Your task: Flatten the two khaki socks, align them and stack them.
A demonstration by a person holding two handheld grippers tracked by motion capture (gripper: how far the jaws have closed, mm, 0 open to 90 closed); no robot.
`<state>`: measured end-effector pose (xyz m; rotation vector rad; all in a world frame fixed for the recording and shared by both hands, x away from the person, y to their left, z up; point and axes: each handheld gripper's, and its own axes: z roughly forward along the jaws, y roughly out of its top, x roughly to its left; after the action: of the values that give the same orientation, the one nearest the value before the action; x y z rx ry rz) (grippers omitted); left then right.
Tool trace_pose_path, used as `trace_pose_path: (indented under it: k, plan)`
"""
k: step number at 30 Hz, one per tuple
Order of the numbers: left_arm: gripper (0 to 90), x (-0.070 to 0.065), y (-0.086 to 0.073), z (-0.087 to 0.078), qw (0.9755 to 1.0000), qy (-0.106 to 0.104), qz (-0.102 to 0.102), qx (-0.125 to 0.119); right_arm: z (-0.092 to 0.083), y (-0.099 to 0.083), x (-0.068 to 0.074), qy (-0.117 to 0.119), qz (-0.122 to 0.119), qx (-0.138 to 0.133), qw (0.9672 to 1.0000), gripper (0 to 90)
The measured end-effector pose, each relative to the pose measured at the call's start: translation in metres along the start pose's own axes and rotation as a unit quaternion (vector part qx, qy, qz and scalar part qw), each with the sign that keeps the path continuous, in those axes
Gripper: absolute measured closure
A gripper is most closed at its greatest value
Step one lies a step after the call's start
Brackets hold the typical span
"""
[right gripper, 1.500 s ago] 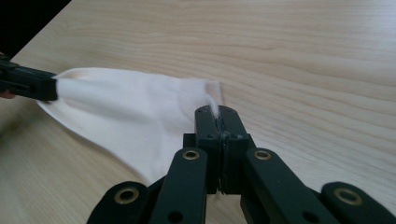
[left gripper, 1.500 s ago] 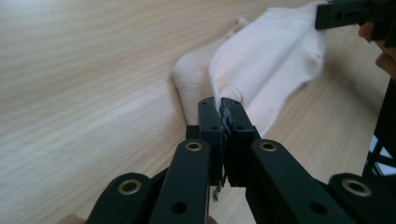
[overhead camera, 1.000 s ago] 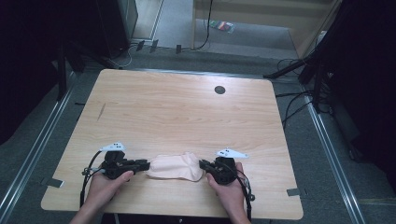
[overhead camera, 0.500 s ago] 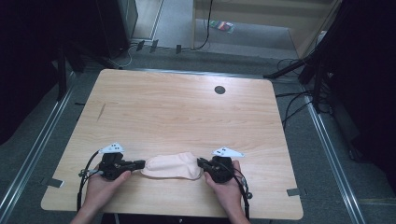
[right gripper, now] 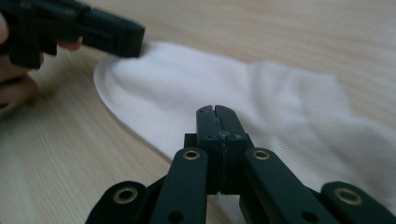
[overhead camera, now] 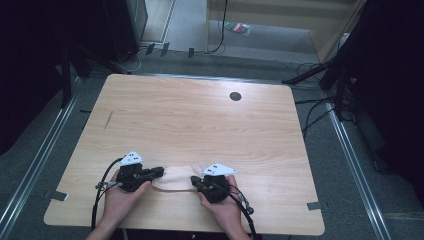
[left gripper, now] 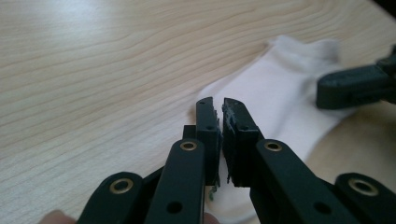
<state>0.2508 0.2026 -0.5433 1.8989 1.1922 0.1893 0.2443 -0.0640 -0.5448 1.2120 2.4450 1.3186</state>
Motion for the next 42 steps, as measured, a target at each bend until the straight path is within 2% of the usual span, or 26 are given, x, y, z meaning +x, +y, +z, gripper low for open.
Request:
trace_pose_path:
  k: [2,4,7,10,11,13,14,15,16,18,21,24,28,32,33,35,37,38,42]
  plan:
    - [88.7,0.002,-0.002,0.003,0.9998,0.015,0.003,0.010,0.006,-0.003,0.002,-0.003,-0.009,0.015,0.9998,90.0]
    - [88.9,0.002,-0.005,0.005,0.9992,0.035,0.013,0.017,0.005,-0.004,0.001,-0.002,-0.009,0.013,0.9999,90.0]
    - [88.7,0.001,-0.006,0.005,0.9987,0.043,0.025,0.013,0.002,-0.005,-0.002,-0.003,0.001,0.015,0.9999,90.0]
    - [85.6,0.002,-0.005,0.005,0.9984,0.053,0.019,0.005,0.001,-0.006,-0.003,-0.006,0.007,0.010,0.9999,90.0]
    - [82.7,0.004,-0.004,0.003,0.9986,0.051,0.014,-0.004,0.000,-0.005,-0.001,-0.008,0.011,0.003,0.9999,88.6]
    - [80.3,0.007,-0.002,-0.007,0.9989,0.031,-0.005,-0.036,-0.003,-0.003,0.004,0.008,0.015,-0.015,0.9997,88.6]
    - [80.6,0.008,0.000,-0.012,0.9982,0.026,-0.008,-0.054,-0.005,-0.001,0.009,0.012,0.009,-0.021,0.9997,89.2]
    - [82.0,0.007,0.002,-0.016,0.9977,0.011,-0.011,-0.066,-0.005,0.002,0.014,0.018,0.002,-0.026,0.9995,90.0]
    - [83.9,0.006,0.003,-0.017,0.9975,0.001,-0.006,-0.071,-0.004,0.004,0.020,0.024,-0.003,-0.027,0.9993,90.0]
    - [86.7,0.000,0.005,-0.013,0.9983,-0.017,0.002,-0.056,0.003,0.008,0.031,0.038,-0.016,-0.022,0.9989,90.0]
    - [90.0,-0.005,0.002,0.002,0.9995,-0.025,0.013,-0.017,0.020,0.012,0.042,0.045,-0.023,-0.018,0.9985,90.0]
    - [90.0,-0.004,0.000,0.013,0.9998,-0.013,0.011,0.007,0.038,0.014,0.050,0.046,-0.031,-0.007,0.9984,90.0]
    - [90.0,-0.002,0.000,0.016,0.9999,-0.002,0.014,0.004,0.050,0.009,0.054,0.053,-0.049,0.020,0.9972,90.0]
    - [90.0,-0.003,0.000,0.017,0.9999,0.006,0.016,-0.003,0.042,0.005,0.055,0.060,-0.069,0.045,0.9948,90.0]
    - [90.0,-0.002,0.000,0.017,0.9999,0.005,0.014,-0.003,0.039,0.004,0.054,0.062,-0.072,0.047,0.9943,90.0]
    - [87.8,0.000,0.000,0.015,0.9998,-0.004,0.011,-0.014,0.029,0.002,0.048,0.069,-0.063,0.035,0.9950,90.0]
    - [77.4,0.003,-0.001,0.009,0.9993,-0.018,-0.002,-0.032,0.016,0.001,0.036,0.069,-0.041,0.015,0.9966,90.0]
    - [75.8,0.005,-0.001,0.005,0.9987,-0.027,-0.006,-0.042,0.008,0.001,0.027,0.063,-0.028,0.004,0.9976,90.0]
    - [67.4,0.013,-0.002,-0.009,0.9968,-0.036,-0.009,-0.071,-0.022,0.002,-0.010,0.022,0.021,-0.029,0.9991,88.6]
